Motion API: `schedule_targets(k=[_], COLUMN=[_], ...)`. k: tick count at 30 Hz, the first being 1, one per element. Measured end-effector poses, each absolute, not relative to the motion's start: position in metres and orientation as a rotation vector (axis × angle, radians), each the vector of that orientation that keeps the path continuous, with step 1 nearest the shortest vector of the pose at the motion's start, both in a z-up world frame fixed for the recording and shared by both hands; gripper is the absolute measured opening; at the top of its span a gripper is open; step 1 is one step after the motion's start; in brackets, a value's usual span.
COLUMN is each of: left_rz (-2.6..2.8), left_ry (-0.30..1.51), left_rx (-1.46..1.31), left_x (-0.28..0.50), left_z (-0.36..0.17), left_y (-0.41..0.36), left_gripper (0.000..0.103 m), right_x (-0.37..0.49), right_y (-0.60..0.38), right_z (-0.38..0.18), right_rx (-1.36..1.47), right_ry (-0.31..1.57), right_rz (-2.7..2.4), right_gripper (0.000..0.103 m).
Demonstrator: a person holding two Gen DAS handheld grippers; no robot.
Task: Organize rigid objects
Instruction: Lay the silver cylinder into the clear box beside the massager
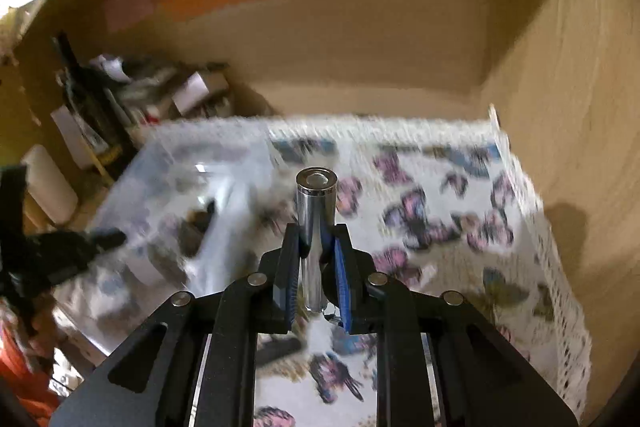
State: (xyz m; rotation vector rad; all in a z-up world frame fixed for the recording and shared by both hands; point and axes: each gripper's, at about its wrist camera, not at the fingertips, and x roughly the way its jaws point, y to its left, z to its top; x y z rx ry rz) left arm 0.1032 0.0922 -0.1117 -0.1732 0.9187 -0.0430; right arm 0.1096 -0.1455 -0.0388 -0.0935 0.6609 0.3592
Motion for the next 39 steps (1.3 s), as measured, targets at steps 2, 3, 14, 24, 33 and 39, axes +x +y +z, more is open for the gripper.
schedule_targets(k=[2,3,14,24,33,39], left_rz=[-0.044,-0.044,-0.043,-0.044,-0.045,-0.045], left_ry=[0.919,0.919,0.919,0.918,0.919,0.918], left_rx=[-0.174,-0.175,-0.172,-0.175,-0.176,-0.176], left_x=[0.103,0.103,0.104,0.101,0.101,0.101], left_z=[-0.112,-0.112,-0.112,-0.112,-0.112,-0.112], left_y=[0.092,0.092,0.092,0.093,0.093,0.093], left_gripper=[0.013,0.013,0.013,0.013,0.013,0.013], right_x=[0.107,0.106,0.098,0.116,0.129,0.122], right_y=[-0.138,-0.134,-0.087,-0.049,-0.04,-0.056], right_z=[-0.028,-0.023,-0.019,-0.064,-0.069,-0.054], right_rx=[-0.103,-0.106,-0.171,-0.288,-0.313,-0.282], right_ry=[0.631,0.616,0.624,0.782,0.793,0.742], right_rz=[0.388,0.408,0.6,0.653,0.601,0.567], right_gripper=[0.015,0.015,0.015,0.015,0.02,0.031])
